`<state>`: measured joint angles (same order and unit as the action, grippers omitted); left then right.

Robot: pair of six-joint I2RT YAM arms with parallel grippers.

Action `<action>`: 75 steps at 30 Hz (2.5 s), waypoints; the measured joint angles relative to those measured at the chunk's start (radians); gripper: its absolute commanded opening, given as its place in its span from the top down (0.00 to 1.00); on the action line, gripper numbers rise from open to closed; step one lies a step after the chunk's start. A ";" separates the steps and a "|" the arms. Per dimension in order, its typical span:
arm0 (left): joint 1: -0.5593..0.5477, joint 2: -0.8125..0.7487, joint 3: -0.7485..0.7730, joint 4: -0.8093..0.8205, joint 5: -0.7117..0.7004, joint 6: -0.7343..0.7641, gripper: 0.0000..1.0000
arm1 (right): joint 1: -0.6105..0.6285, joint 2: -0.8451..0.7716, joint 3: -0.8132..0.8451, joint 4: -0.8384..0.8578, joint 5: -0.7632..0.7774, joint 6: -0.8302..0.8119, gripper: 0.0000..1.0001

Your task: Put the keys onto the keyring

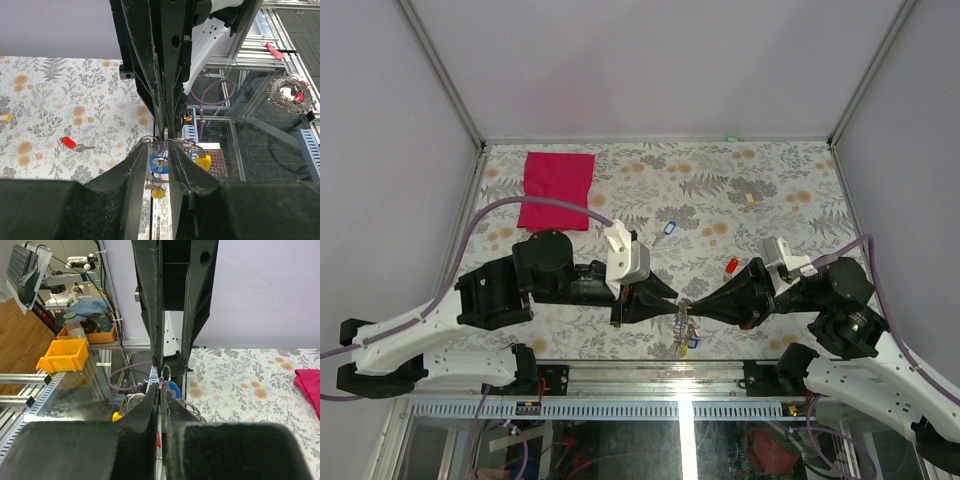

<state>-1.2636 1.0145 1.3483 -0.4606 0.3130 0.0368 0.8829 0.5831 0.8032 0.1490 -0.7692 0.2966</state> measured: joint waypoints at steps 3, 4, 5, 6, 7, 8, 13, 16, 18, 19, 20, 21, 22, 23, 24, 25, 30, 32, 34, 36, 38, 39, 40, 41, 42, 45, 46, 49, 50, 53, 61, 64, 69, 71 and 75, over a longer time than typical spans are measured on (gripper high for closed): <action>0.000 0.007 0.000 0.004 0.008 0.000 0.74 | 0.000 0.000 0.000 0.001 0.000 0.002 1.00; 0.000 0.010 0.000 0.004 0.011 0.000 0.74 | 0.000 -0.001 0.000 0.001 0.000 0.002 1.00; 0.000 0.013 0.000 0.004 0.014 0.000 0.75 | 0.000 -0.002 0.000 0.001 0.000 0.003 1.00; 0.000 0.016 0.000 0.004 0.018 -0.001 0.77 | 0.000 -0.004 0.000 0.001 0.001 0.003 1.00; 0.000 0.020 0.000 0.004 0.021 -0.001 0.79 | 0.000 -0.006 0.000 0.002 0.001 0.003 1.00; 0.000 0.025 0.000 0.004 0.023 0.000 0.82 | 0.000 -0.008 0.000 0.003 0.001 0.003 1.00; 0.000 0.032 0.000 0.003 0.032 -0.005 0.99 | 0.000 -0.018 0.000 0.007 0.017 0.003 1.00; 0.000 0.032 0.000 0.004 0.036 -0.006 1.00 | 0.000 -0.024 0.000 0.006 0.027 0.003 1.00; 0.000 0.032 0.000 0.004 0.036 -0.006 1.00 | 0.000 -0.028 0.000 0.006 0.034 0.003 1.00; 0.000 0.032 0.000 0.004 0.036 -0.006 1.00 | 0.000 -0.032 0.000 0.006 0.040 0.003 1.00; 0.000 0.032 0.000 0.004 0.036 -0.006 1.00 | 0.000 -0.037 0.000 0.007 0.047 0.003 1.00; 0.000 0.032 0.000 0.006 0.036 -0.006 1.00 | 0.000 -0.040 0.000 0.009 0.053 0.004 1.00; 0.000 0.032 0.000 0.012 0.036 -0.006 1.00 | 0.000 -0.043 0.000 0.014 0.056 0.007 1.00; 0.000 0.032 -0.001 0.020 0.035 -0.006 1.00 | 0.000 -0.047 0.000 0.021 0.063 0.011 1.00; 0.000 0.031 -0.002 0.028 0.035 -0.007 1.00 | 0.000 -0.050 -0.001 0.027 0.071 0.016 1.00; 0.000 0.028 -0.007 0.044 0.035 -0.009 1.00 | 0.000 -0.055 -0.005 0.042 0.079 0.023 1.00; 0.000 0.009 -0.053 0.121 0.024 -0.026 1.00 | 0.000 -0.078 -0.057 0.146 0.126 0.081 1.00; 0.000 0.004 -0.069 0.143 0.020 -0.033 1.00 | 0.000 -0.079 -0.080 0.196 0.148 0.109 1.00; 0.000 0.002 -0.083 0.170 0.018 -0.043 1.00 | 0.000 -0.079 -0.100 0.242 0.164 0.135 1.00; 0.000 0.002 -0.092 0.192 0.015 -0.050 0.97 | 0.000 -0.079 -0.116 0.284 0.178 0.158 1.00; 0.000 0.002 -0.097 0.210 0.011 -0.055 0.92 | 0.000 -0.077 -0.127 0.323 0.185 0.179 1.00; 0.000 0.000 -0.100 0.224 0.007 -0.060 0.90 | 0.000 -0.076 -0.130 0.338 0.187 0.186 1.00; 0.000 -0.001 -0.103 0.230 0.003 -0.062 0.86 | 0.000 -0.076 -0.130 0.349 0.190 0.192 1.00; 0.000 -0.003 -0.108 0.238 -0.003 -0.064 0.83 | 0.000 -0.074 -0.130 0.362 0.193 0.195 1.00; 0.000 -0.006 -0.113 0.243 -0.008 -0.066 0.82 | 0.000 -0.075 -0.130 0.370 0.195 0.198 1.00; 0.000 -0.022 -0.134 0.247 -0.030 -0.069 0.79 | 0.000 -0.079 -0.130 0.387 0.202 0.199 1.00; 0.000 -0.031 -0.142 0.248 -0.039 -0.071 0.78 | 0.000 -0.080 -0.130 0.387 0.202 0.198 1.00; 0.000 -0.060 -0.158 0.259 -0.065 -0.078 0.77 | 0.000 -0.082 -0.130 0.381 0.200 0.190 1.00; 0.000 -0.067 -0.161 0.265 -0.071 -0.081 0.76 | 0.000 -0.081 -0.130 0.378 0.199 0.187 1.00; 0.000 -0.087 -0.165 0.299 -0.089 -0.090 0.71 | 0.000 -0.081 -0.129 0.362 0.182 0.178 1.00; 0.000 -0.064 -0.169 0.356 -0.079 -0.104 0.66 | 0.000 -0.081 -0.129 0.348 0.173 0.163 1.00; 0.000 -0.046 -0.172 0.356 -0.072 -0.105 0.66 | 0.000 -0.081 -0.126 0.347 0.172 0.158 1.00; 0.000 -0.040 -0.179 0.356 -0.069 -0.105 0.67 | 0.000 -0.081 -0.117 0.335 0.158 0.152 1.00; 0.000 -0.037 -0.179 0.358 -0.065 -0.105 0.68 | 0.000 -0.081 -0.116 0.333 0.155 0.150 1.00; 0.000 -0.017 -0.179 0.360 -0.048 -0.106 0.69 | 0.000 -0.078 -0.116 0.331 0.151 0.148 1.00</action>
<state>-1.2636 0.9974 1.1698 -0.1005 0.2649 -0.0689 0.8829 0.5049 0.6868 0.4801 -0.6186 0.4442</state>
